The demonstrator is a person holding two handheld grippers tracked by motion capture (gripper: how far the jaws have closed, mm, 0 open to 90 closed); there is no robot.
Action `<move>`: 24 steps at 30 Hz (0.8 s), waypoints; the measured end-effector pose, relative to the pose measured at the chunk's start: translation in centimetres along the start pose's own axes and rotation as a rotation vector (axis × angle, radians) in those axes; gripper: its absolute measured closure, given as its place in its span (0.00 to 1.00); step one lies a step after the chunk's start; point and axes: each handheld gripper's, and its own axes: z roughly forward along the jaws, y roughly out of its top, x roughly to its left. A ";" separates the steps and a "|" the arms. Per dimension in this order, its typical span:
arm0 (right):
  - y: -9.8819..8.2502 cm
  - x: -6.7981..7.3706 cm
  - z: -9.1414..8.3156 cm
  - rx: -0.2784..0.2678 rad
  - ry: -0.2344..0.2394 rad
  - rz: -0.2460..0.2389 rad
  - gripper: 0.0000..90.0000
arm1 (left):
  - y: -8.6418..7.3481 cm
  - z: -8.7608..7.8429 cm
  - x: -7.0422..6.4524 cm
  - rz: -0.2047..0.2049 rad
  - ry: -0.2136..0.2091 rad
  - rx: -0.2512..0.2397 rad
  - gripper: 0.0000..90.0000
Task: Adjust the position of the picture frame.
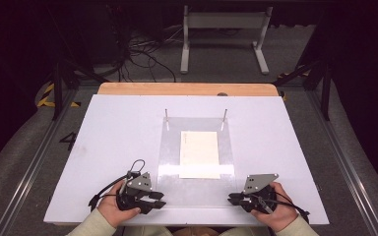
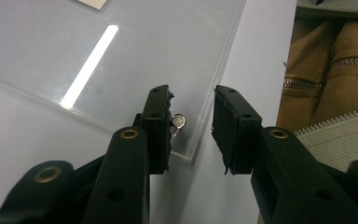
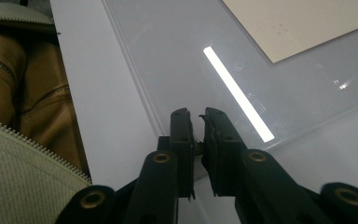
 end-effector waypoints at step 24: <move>-0.5 1.5 -0.7 0.045 0.081 0.009 0.93 | -0.2 -0.1 -0.9 0.026 -0.151 0.057 0.75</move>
